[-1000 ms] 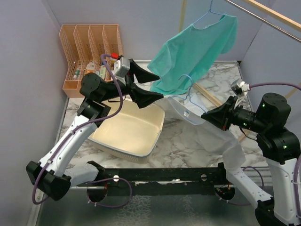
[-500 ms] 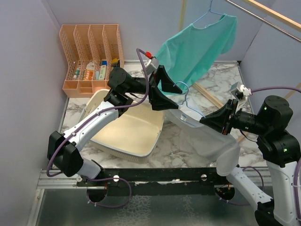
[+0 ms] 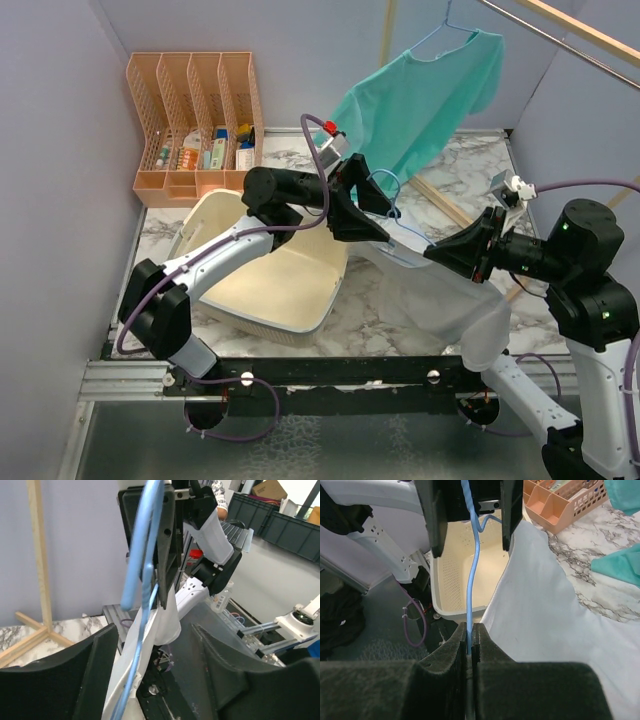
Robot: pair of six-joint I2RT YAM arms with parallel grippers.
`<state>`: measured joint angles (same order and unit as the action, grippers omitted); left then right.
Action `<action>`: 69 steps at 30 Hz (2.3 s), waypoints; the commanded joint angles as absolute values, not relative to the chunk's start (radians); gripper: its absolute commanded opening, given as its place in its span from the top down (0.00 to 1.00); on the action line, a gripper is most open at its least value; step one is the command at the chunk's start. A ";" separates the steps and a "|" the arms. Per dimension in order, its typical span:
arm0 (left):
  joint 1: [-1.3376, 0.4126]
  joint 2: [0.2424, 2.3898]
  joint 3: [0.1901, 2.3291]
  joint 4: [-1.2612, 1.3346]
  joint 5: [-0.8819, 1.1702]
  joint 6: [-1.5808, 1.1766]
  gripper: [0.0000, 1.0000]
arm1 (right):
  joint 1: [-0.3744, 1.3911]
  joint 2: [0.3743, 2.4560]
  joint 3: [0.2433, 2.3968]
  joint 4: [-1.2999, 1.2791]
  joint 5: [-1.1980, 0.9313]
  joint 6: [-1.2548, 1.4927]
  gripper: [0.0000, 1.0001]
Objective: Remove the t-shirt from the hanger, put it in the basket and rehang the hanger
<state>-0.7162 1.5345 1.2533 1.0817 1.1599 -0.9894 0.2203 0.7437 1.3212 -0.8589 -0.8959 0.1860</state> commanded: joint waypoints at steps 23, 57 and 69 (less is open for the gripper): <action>-0.710 1.461 1.585 0.270 1.115 -0.449 1.00 | 0.215 0.565 1.282 -0.933 -0.354 0.201 0.46; -0.559 1.378 1.604 0.332 1.193 -0.523 1.00 | 0.227 0.505 1.290 -1.234 0.734 0.518 0.99; -0.533 1.222 1.477 0.093 1.206 -0.329 1.00 | 0.299 0.556 1.314 -1.308 0.838 0.659 0.99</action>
<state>-0.5751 1.3178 1.4918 0.1829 1.1969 -0.4480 0.3012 0.5434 1.2907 -1.1801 0.6086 0.6197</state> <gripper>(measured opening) 0.030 0.018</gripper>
